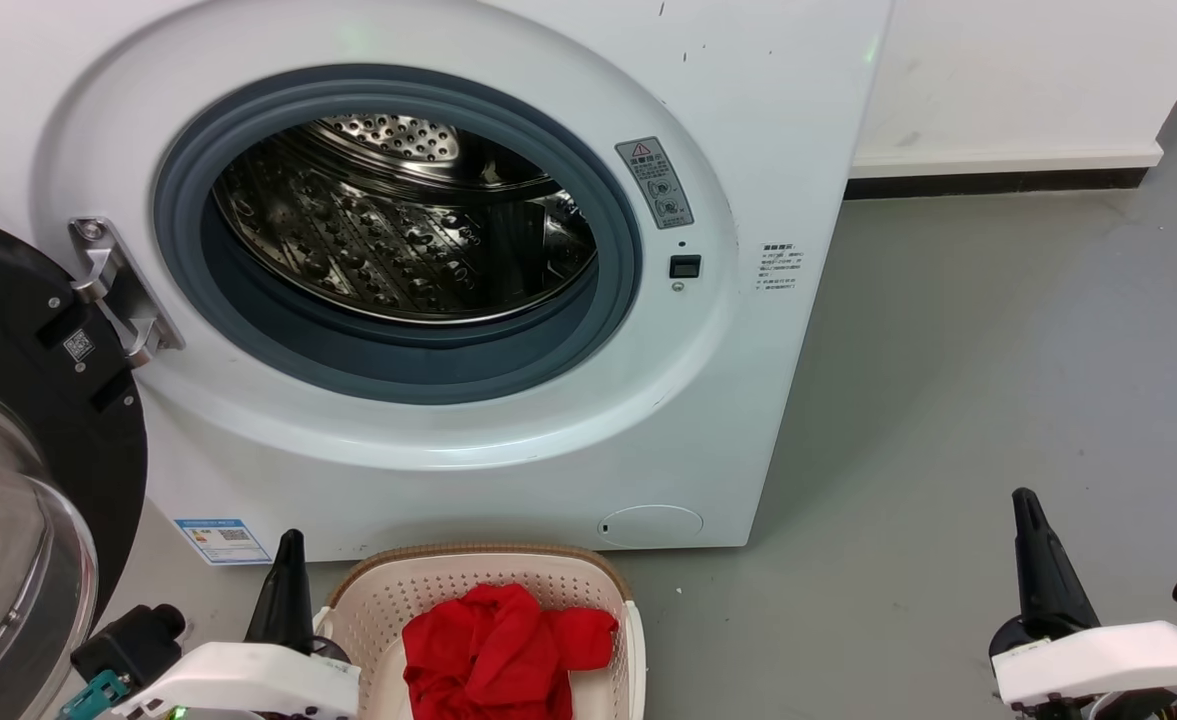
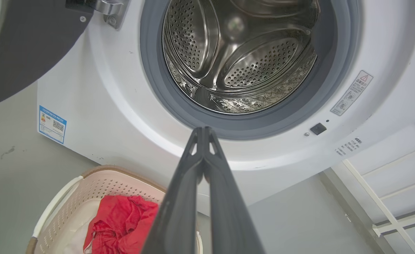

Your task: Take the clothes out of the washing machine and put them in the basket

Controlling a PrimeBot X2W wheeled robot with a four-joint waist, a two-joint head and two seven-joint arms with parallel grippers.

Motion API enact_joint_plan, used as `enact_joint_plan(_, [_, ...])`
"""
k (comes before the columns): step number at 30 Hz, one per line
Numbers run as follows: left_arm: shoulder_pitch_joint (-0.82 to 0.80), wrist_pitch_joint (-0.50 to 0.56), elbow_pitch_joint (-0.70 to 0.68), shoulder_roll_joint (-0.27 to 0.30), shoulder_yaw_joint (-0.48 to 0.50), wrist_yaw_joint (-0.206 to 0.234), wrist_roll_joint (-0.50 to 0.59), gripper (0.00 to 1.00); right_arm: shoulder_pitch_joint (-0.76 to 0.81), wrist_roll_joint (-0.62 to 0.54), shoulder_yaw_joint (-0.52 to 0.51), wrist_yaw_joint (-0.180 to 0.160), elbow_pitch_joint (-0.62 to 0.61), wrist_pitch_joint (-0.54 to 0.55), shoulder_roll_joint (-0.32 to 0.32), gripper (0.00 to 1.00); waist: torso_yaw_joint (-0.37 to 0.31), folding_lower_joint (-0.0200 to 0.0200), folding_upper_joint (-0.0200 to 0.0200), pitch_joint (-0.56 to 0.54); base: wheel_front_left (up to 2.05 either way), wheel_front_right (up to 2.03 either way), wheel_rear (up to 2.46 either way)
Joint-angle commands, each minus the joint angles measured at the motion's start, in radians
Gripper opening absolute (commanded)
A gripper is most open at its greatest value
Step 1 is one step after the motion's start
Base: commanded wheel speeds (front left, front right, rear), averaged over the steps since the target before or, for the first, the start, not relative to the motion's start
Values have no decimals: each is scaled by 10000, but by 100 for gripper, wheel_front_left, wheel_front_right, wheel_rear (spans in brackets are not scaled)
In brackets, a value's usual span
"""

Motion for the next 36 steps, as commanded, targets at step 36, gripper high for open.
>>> enact_joint_plan(36, [-758,1117,337,-2,365,-423,-4621,0,-806,4729,-138,-2,474,1074,-138,0,162,0,0,-37,0,0,0])
